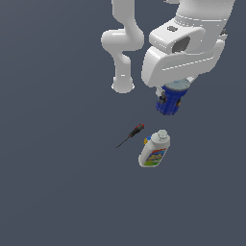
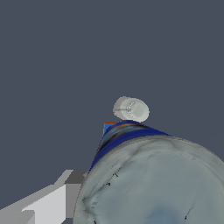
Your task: Pick up a designated object from a clutter of objects.
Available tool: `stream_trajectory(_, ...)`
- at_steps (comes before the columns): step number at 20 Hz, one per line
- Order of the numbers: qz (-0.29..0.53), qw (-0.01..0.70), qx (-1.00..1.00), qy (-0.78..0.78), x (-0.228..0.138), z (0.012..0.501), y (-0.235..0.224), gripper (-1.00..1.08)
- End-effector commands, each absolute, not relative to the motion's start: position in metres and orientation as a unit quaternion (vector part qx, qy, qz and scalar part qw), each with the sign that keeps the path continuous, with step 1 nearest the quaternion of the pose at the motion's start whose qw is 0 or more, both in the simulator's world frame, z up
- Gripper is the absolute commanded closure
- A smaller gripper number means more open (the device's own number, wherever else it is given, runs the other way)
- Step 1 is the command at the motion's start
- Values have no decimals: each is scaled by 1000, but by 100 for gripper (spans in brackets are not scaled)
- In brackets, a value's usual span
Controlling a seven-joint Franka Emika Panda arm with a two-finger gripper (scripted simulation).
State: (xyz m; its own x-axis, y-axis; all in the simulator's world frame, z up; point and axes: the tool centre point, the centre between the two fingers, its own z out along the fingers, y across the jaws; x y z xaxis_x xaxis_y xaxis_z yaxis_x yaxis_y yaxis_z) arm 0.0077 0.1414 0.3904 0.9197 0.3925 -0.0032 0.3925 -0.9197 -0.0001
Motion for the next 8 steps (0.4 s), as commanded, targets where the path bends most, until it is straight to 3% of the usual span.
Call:
stream_trajectory(1,0,0,980,200,7,400,145,108)
stream_trajectory(8,0,0,980,200,8,404,147,108)
